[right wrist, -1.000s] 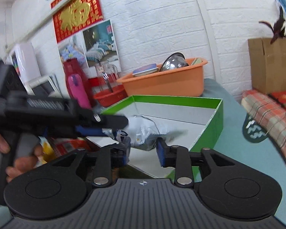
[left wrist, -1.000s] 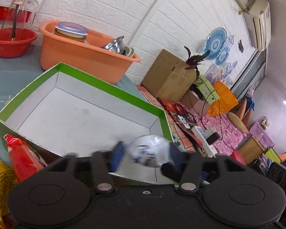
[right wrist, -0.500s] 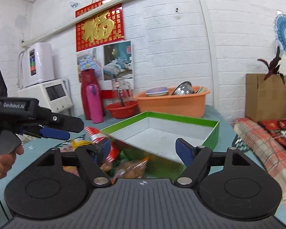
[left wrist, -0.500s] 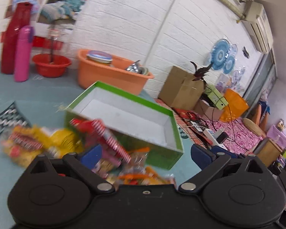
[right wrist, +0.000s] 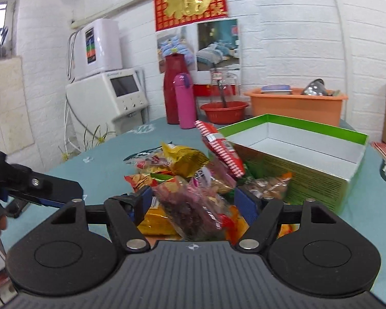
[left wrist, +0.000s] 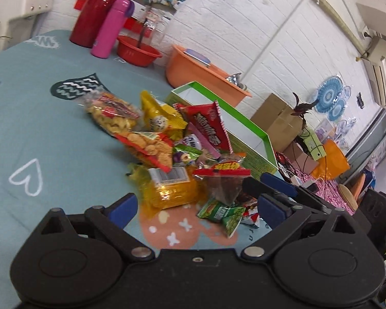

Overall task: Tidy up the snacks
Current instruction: 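Grasp the red-and-clear candy packet from the pile with the right gripper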

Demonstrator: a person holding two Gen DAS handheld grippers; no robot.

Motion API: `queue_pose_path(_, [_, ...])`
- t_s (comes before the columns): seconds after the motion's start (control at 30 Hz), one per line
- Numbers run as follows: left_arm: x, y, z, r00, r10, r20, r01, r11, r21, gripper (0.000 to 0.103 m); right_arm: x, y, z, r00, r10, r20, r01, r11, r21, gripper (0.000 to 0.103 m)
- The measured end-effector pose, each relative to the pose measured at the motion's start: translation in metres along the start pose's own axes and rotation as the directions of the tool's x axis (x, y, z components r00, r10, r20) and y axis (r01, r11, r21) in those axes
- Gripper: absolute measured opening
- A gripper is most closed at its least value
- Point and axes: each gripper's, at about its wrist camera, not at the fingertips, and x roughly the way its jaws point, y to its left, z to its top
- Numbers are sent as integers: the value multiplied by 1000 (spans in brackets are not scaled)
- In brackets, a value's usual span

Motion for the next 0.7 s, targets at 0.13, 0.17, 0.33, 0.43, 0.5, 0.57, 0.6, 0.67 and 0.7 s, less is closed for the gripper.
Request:
queue_pose_path(0.13, [-9, 7, -5, 1000, 4, 9, -4, 1000, -3, 103, 0, 25, -14, 994, 94, -49, -97, 993, -66, 103])
queue_pose_path(0.17, [-8, 8, -6, 1000, -1, 4, 1, 1000, -5, 103, -3, 32, -18, 990, 126, -67, -132, 988, -82, 103])
queue_pose_path(0.33, [5, 11, -11, 998, -27, -51, 27, 1000, 5, 103, -21, 37, -33, 973, 195, -127, -197, 980, -6, 103])
queue_pose_path(0.43, [16, 10, -12, 995, -47, -89, 49, 999, 15, 96, -29, 29, -32, 980, 163, -113, -157, 986, 63, 103])
queue_pose_path(0.5, [21, 8, -12, 993, -63, -102, 66, 998, 24, 86, -28, 26, -33, 982, 133, -133, -124, 990, 72, 103])
queue_pose_path(0.57, [26, 6, -8, 992, -81, -101, 86, 995, 45, 82, -25, 27, -36, 981, 112, -157, -104, 993, 61, 103])
queue_pose_path(0.6, [29, 6, -5, 991, -89, -99, 95, 994, 58, 80, -23, 27, -38, 980, 106, -168, -96, 993, 67, 103])
queue_pose_path(0.67, [37, 9, -1, 990, -86, -115, 92, 994, 54, 54, -20, 26, -42, 978, 121, -171, -104, 989, 108, 103])
queue_pose_path(0.7, [41, 12, 0, 988, -87, -131, 93, 995, 45, 50, -21, 24, -43, 976, 140, -168, -117, 983, 139, 103])
